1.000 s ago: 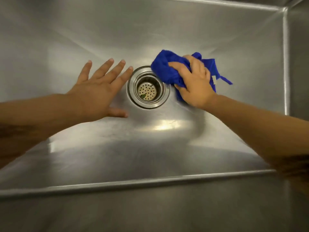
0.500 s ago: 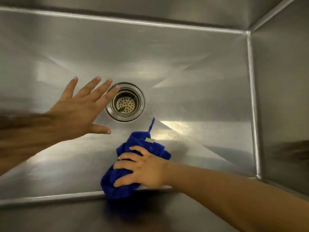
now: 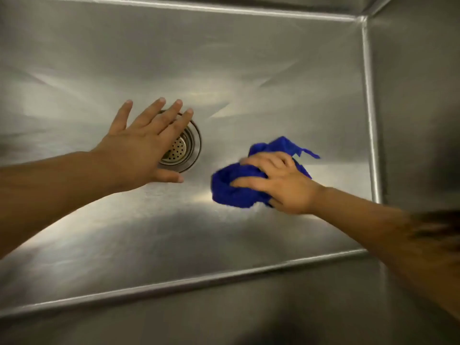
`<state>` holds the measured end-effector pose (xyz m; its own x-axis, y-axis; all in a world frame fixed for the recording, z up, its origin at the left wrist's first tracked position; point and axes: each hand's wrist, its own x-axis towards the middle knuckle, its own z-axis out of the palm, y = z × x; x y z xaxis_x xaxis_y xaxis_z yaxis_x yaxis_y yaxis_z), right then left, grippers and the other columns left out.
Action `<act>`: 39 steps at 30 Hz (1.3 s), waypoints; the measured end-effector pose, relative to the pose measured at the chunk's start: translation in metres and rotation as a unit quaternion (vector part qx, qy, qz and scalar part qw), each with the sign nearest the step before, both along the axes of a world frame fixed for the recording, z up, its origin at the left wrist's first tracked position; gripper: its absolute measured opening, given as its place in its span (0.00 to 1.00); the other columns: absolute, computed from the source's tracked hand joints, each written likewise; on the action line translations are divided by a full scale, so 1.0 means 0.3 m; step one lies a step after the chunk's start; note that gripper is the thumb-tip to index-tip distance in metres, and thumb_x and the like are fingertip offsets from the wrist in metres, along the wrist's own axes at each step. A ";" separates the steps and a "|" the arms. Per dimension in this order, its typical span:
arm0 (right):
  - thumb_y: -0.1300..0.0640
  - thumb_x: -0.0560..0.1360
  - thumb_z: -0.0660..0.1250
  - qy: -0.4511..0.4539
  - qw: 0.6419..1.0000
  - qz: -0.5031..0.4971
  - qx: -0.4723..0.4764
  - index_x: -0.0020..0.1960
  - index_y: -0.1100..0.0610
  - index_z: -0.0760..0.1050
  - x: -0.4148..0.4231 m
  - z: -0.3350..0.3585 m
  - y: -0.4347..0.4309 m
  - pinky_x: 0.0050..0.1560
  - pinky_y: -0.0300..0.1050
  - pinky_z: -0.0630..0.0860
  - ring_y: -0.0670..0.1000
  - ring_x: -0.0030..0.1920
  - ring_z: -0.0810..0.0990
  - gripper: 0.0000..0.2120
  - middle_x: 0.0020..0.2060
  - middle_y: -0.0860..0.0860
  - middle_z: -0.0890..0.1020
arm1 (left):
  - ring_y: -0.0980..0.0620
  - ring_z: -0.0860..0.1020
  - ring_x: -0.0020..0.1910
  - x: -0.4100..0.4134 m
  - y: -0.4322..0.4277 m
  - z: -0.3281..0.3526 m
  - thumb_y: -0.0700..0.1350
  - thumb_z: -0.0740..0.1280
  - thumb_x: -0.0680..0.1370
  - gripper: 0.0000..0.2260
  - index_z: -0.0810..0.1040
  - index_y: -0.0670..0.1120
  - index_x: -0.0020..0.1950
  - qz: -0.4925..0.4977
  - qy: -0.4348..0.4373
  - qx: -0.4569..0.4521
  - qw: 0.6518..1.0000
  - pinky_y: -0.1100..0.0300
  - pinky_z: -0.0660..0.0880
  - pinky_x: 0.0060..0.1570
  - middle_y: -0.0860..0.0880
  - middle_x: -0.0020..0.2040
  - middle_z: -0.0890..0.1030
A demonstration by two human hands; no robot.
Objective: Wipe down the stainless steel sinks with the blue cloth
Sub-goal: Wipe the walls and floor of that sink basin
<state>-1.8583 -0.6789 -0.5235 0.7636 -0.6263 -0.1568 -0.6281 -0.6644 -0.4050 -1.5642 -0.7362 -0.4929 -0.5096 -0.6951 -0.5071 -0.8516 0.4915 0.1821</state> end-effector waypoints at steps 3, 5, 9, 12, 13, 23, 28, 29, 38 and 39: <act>0.58 0.72 0.60 0.047 0.973 -0.224 0.032 0.73 0.40 0.62 0.110 -0.058 -0.180 0.68 0.57 0.51 0.58 0.73 0.56 0.31 0.73 0.53 0.60 | 0.50 0.38 0.77 -0.008 -0.015 -0.005 0.74 0.50 0.63 0.49 0.32 0.55 0.75 0.014 0.028 -0.018 0.999 0.42 0.39 0.72 0.51 0.79 0.37; 0.60 0.72 0.64 0.059 0.952 -0.300 0.027 0.73 0.40 0.61 0.174 -0.067 -0.221 0.70 0.56 0.48 0.57 0.74 0.54 0.33 0.74 0.52 0.58 | 0.50 0.40 0.78 -0.017 -0.029 -0.004 0.74 0.50 0.63 0.49 0.35 0.55 0.76 0.031 0.030 -0.024 0.999 0.41 0.40 0.73 0.51 0.79 0.39; 0.58 0.68 0.64 0.013 0.977 -0.211 -0.005 0.68 0.42 0.65 0.076 -0.092 0.062 0.67 0.65 0.60 0.60 0.69 0.63 0.30 0.69 0.55 0.66 | 0.50 0.39 0.77 -0.048 -0.045 0.007 0.74 0.47 0.62 0.47 0.31 0.57 0.74 0.020 0.019 -0.023 0.999 0.42 0.40 0.72 0.52 0.79 0.37; 0.47 0.81 0.45 0.010 0.984 -0.172 0.054 0.64 0.40 0.66 -0.039 -0.012 0.267 0.63 0.69 0.66 0.61 0.66 0.72 0.17 0.65 0.55 0.73 | 0.51 0.37 0.77 -0.085 -0.046 0.008 0.74 0.46 0.62 0.46 0.29 0.57 0.72 0.012 0.031 -0.016 0.999 0.42 0.39 0.72 0.53 0.78 0.36; 0.41 0.81 0.39 0.009 0.981 -0.179 0.073 0.63 0.40 0.66 -0.063 0.019 0.256 0.62 0.69 0.66 0.62 0.65 0.73 0.21 0.65 0.55 0.75 | 0.51 0.37 0.77 -0.097 -0.049 0.008 0.74 0.45 0.62 0.46 0.28 0.57 0.71 0.008 0.032 -0.014 0.999 0.42 0.38 0.72 0.53 0.78 0.35; 0.57 0.75 0.61 0.029 0.897 -0.440 -0.026 0.73 0.47 0.65 -0.088 -0.104 -0.256 0.70 0.55 0.56 0.59 0.69 0.62 0.26 0.70 0.57 0.63 | 0.51 0.35 0.77 -0.204 -0.068 -0.042 0.74 0.46 0.65 0.44 0.25 0.58 0.70 0.011 0.035 0.007 0.999 0.42 0.38 0.73 0.53 0.77 0.32; 0.53 0.72 0.58 -0.007 0.947 -0.320 0.008 0.68 0.45 0.66 -0.157 -0.071 0.104 0.63 0.62 0.64 0.61 0.62 0.71 0.23 0.64 0.59 0.73 | 0.52 0.35 0.76 -0.239 -0.081 -0.010 0.74 0.45 0.64 0.44 0.25 0.58 0.70 0.021 0.045 0.012 0.999 0.44 0.38 0.73 0.54 0.77 0.32; 0.50 0.73 0.57 0.003 0.950 -0.310 0.030 0.67 0.43 0.65 -0.189 -0.053 0.113 0.63 0.64 0.64 0.61 0.63 0.71 0.22 0.65 0.57 0.73 | 0.52 0.35 0.76 -0.247 -0.088 -0.009 0.73 0.45 0.65 0.44 0.26 0.58 0.71 0.024 0.054 0.013 0.998 0.43 0.38 0.73 0.54 0.77 0.32; 0.47 0.78 0.58 0.128 0.890 -0.437 -0.011 0.76 0.42 0.56 -0.402 -0.070 -0.389 0.71 0.68 0.48 0.59 0.72 0.56 0.27 0.71 0.56 0.59 | 0.53 0.35 0.76 -0.338 -0.109 -0.064 0.73 0.46 0.65 0.44 0.27 0.58 0.71 -0.018 0.058 0.006 0.998 0.43 0.38 0.73 0.55 0.77 0.34; 0.47 0.79 0.58 0.134 0.889 -0.438 -0.020 0.76 0.42 0.55 -0.408 -0.070 -0.390 0.71 0.69 0.51 0.60 0.71 0.57 0.27 0.71 0.56 0.60 | 0.53 0.35 0.76 -0.355 -0.102 -0.069 0.73 0.46 0.65 0.43 0.26 0.58 0.71 -0.027 0.055 0.011 0.998 0.43 0.37 0.72 0.55 0.77 0.34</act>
<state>-1.9808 -0.7959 -0.5443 -0.0811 -0.9714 -0.2230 -0.9817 0.1165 -0.1504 -1.6705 -0.7670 -0.5135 -0.5993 -0.6545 -0.4610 -0.7985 0.5302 0.2852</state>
